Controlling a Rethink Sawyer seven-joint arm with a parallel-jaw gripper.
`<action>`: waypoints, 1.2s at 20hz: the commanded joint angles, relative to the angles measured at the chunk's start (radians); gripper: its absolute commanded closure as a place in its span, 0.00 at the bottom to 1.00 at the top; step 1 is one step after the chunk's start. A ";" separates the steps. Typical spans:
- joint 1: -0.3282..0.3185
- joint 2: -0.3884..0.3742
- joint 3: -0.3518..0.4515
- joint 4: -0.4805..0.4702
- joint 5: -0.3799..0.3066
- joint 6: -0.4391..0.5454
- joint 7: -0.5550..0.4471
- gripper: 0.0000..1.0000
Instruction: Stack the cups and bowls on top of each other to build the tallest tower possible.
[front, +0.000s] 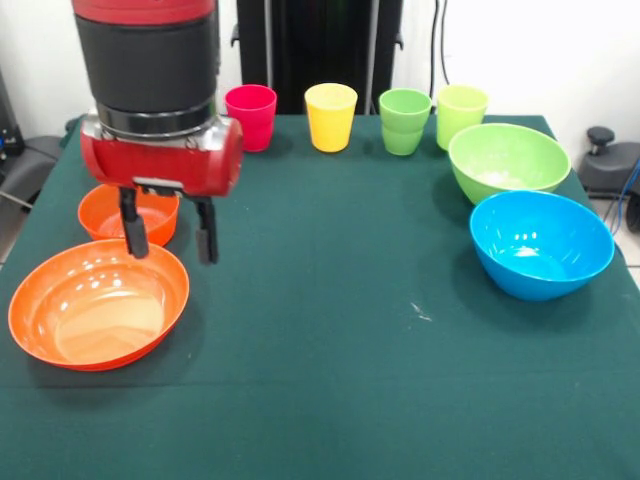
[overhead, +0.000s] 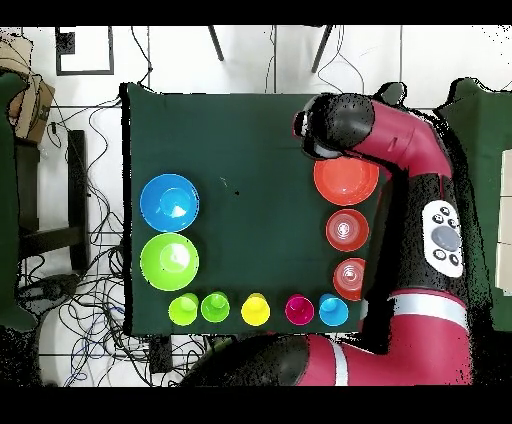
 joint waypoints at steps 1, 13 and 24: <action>0.029 0.037 0.121 -0.031 -0.090 0.035 -0.186 0.00; 0.032 0.058 0.122 -0.060 -0.097 0.063 -0.159 0.00; 0.043 0.032 0.108 -0.048 -0.096 0.080 -0.134 0.00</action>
